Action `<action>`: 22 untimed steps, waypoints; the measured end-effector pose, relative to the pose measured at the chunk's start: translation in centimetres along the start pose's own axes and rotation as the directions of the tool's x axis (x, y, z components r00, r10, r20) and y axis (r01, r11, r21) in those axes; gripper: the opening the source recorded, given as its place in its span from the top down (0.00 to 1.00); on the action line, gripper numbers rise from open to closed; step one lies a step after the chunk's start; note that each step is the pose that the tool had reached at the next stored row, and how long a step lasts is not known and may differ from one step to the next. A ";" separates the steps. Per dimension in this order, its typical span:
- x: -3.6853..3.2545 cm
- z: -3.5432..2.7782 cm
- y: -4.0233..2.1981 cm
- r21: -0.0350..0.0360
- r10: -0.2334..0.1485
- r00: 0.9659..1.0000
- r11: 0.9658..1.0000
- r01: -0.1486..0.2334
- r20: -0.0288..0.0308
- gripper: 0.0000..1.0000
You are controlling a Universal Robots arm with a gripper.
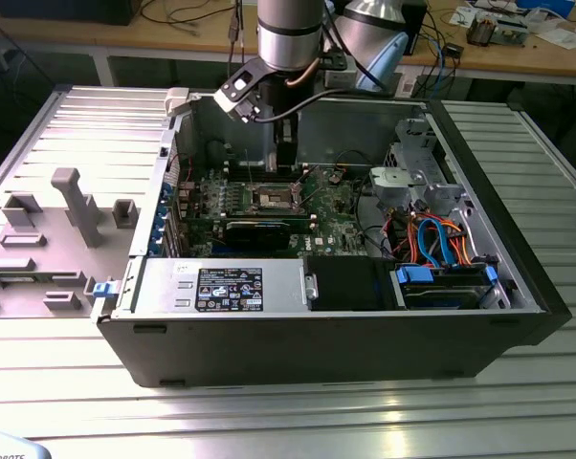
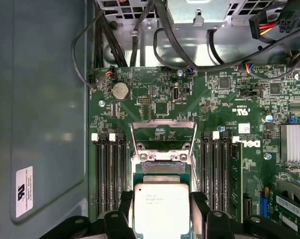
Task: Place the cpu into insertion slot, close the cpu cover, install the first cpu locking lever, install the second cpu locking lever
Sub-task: 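Place the cpu into insertion slot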
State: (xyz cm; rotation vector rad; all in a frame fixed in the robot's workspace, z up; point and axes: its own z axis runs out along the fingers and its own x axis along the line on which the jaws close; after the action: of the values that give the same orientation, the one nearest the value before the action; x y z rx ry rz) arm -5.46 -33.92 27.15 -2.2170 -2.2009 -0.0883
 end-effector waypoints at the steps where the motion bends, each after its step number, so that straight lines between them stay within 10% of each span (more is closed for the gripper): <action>1: 0.04 0.37 -0.08 0.000 0.000 1.000 1.000 0.000 0.000 0.46; 8: 0.06 1.46 -0.42 0.002 -0.041 0.999 0.999 0.041 0.002 0.46; 11: 0.12 1.60 -0.52 0.003 -0.043 0.999 0.999 0.043 0.021 0.46; 13: 0.24 1.70 -0.56 0.004 -0.043 0.998 0.999 0.043 0.046 0.46; 22: 0.24 2.64 -0.74 0.002 -0.039 0.998 0.999 0.039 0.047 0.46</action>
State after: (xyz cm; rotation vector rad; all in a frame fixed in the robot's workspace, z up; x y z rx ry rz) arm -6.12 -33.54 24.51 -2.1986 -2.2681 -0.0352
